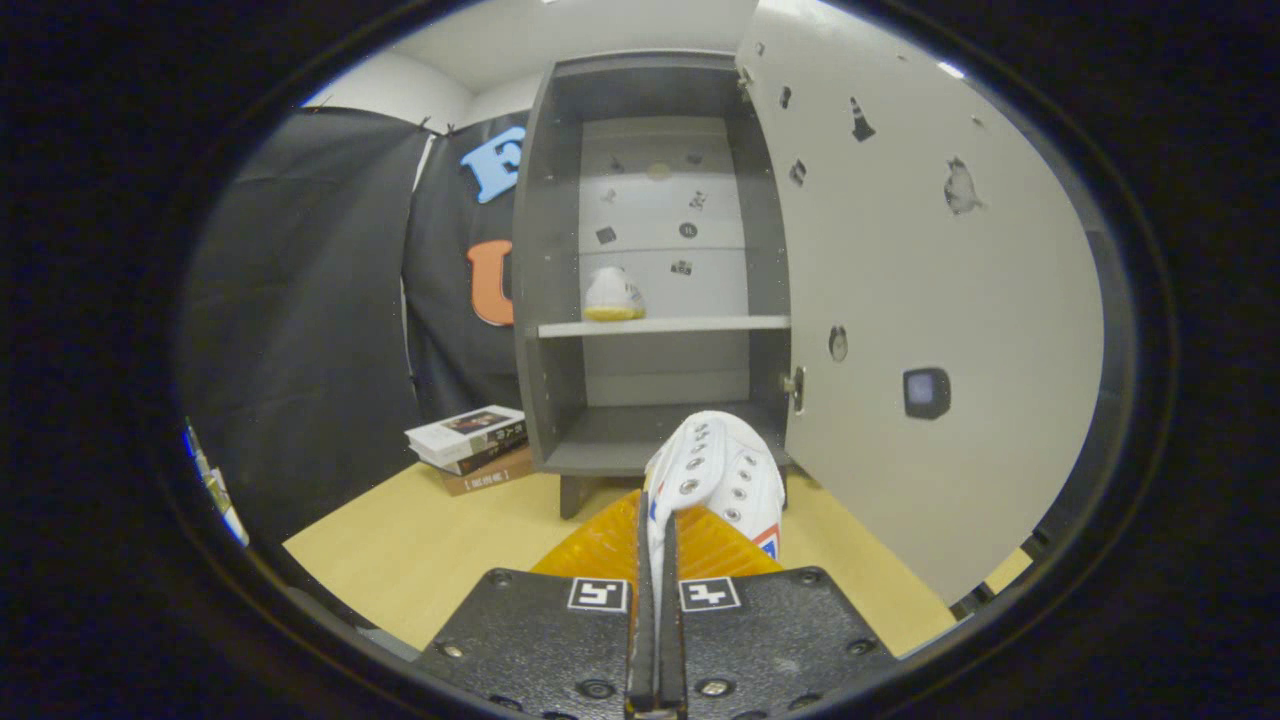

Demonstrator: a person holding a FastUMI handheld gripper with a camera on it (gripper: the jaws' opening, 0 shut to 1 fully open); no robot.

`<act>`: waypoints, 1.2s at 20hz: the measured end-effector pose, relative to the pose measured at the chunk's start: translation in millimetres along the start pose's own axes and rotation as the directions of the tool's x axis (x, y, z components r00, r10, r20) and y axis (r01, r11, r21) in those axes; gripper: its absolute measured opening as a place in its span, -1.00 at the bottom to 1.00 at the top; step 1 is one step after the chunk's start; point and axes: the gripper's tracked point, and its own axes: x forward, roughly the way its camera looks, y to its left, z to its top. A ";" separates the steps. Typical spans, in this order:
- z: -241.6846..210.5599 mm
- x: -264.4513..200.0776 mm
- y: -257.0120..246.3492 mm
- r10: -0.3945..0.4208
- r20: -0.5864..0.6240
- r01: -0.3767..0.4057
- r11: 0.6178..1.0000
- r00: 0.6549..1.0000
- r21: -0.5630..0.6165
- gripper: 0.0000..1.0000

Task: Open the shoe cabinet door, grab the shoes and put them into the shoe cabinet, then close the shoe cabinet door.

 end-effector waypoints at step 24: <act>287.6 149.4 4.6 -0.084 0.200 0.115 0.982 0.976 -0.147 -0.89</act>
